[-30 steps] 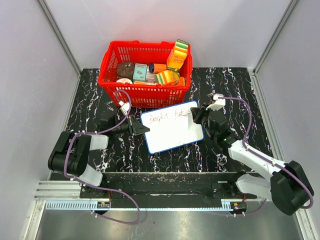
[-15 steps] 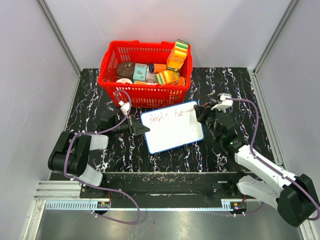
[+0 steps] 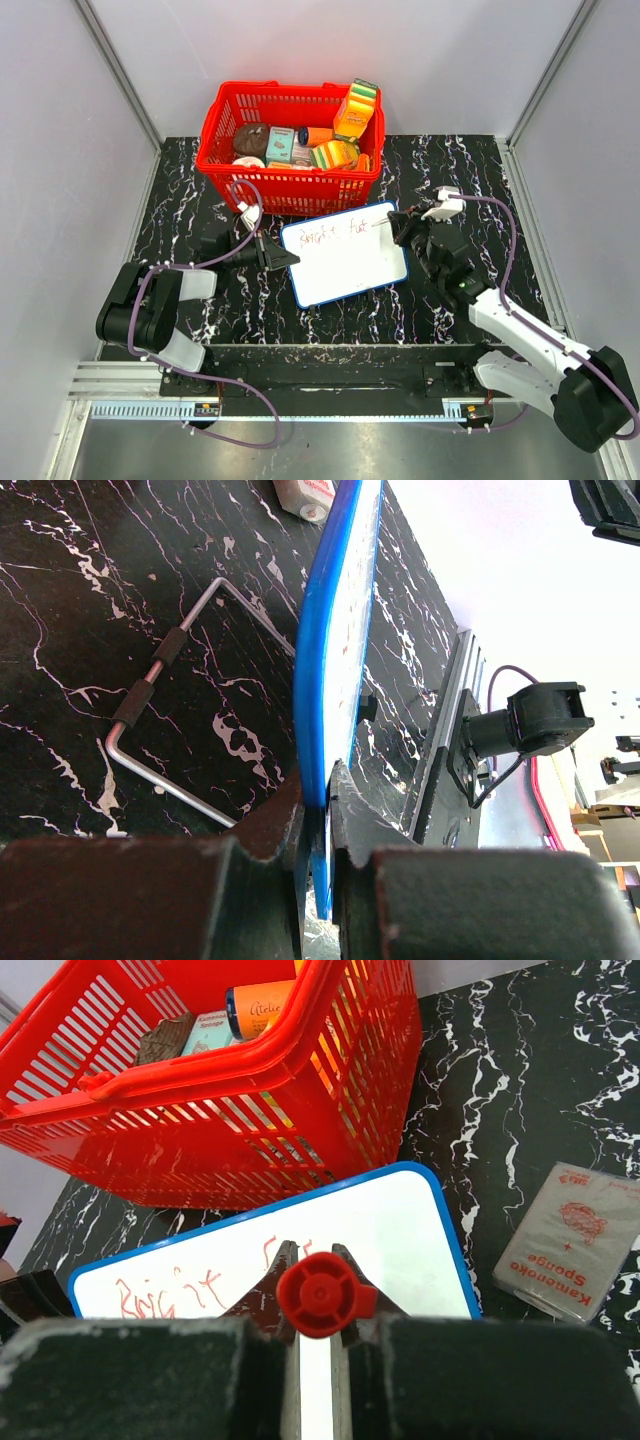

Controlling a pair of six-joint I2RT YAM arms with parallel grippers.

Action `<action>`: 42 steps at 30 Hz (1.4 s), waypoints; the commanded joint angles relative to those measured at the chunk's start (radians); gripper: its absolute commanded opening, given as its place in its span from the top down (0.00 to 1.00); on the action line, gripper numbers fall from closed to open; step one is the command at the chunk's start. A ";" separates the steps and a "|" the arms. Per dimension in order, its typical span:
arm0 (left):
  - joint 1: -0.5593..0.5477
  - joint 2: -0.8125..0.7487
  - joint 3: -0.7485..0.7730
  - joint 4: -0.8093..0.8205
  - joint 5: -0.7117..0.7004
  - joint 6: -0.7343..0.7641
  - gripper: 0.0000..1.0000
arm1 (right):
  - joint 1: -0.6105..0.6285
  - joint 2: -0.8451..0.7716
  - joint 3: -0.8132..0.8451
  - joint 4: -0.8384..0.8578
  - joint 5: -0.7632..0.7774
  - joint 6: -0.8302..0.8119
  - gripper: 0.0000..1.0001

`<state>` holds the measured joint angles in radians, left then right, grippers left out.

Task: Write a sentence on the whiteboard

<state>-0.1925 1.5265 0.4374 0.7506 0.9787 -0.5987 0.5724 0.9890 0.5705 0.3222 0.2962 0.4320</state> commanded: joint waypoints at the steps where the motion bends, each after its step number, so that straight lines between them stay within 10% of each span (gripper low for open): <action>1: -0.012 -0.012 0.012 -0.028 -0.080 0.103 1.00 | -0.020 0.008 0.057 0.009 0.004 -0.012 1.00; 42: -0.013 -0.012 0.014 -0.034 -0.080 0.108 1.00 | -0.072 0.194 0.106 0.115 -0.077 0.017 1.00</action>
<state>-0.1940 1.5265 0.4374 0.7502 0.9783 -0.5980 0.5045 1.1793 0.6491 0.3870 0.2394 0.4362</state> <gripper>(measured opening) 0.119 0.118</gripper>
